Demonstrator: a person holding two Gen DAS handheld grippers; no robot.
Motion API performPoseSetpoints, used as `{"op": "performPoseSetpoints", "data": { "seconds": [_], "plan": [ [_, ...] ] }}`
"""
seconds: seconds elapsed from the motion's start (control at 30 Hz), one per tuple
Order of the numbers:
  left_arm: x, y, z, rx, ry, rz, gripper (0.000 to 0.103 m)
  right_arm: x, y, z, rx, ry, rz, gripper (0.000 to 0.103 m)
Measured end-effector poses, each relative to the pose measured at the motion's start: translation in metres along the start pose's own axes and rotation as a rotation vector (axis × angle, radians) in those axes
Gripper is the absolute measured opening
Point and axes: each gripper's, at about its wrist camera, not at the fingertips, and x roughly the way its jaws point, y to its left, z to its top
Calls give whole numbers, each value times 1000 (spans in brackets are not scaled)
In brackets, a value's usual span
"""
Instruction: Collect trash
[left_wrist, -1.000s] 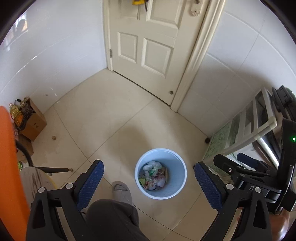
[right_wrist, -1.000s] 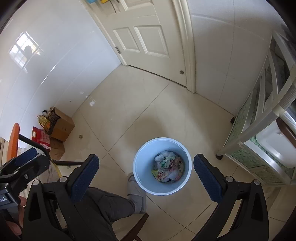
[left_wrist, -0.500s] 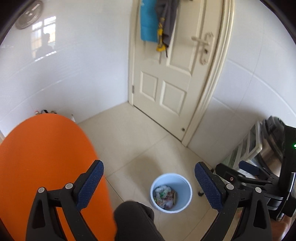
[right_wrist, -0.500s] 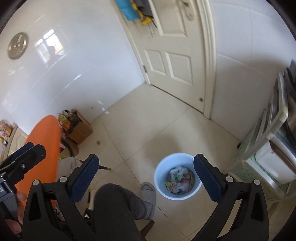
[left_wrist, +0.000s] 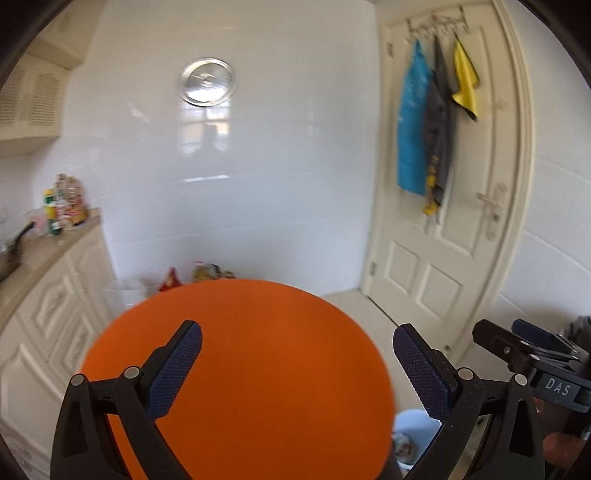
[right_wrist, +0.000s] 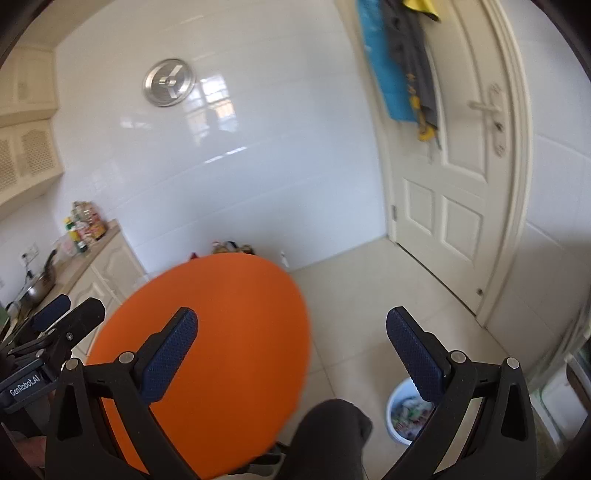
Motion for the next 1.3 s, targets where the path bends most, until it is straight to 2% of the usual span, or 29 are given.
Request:
{"op": "performPoseSetpoints", "data": {
  "seconds": [0.17,0.33,0.47,0.7,0.8,1.0,1.1,1.3],
  "plan": [
    [-93,34,-34,-53,-72,145,102,-23,74,-7,-111,-39,77,103],
    [-161,43,-67,-95,-97,221,102,-44,124,-21,-204,-69,138,103],
    [-210,41,-89,-107,-119,263,102,-56,145,-33,-232,-89,157,103],
    [-226,33,-108,-121,-140,301,102,-66,169,-45,-280,-106,167,103],
    [-220,27,-111,-125,-131,308,102,-66,173,-49,-281,-109,172,103],
    [-209,27,-95,-150,-125,311,102,-67,173,-52,-282,-112,161,103],
    [-207,30,-87,-163,-118,278,102,-68,173,-52,-278,-116,152,103],
    [-206,28,-80,-160,-127,314,102,-70,174,-54,-274,-121,141,103]
  ]
}}
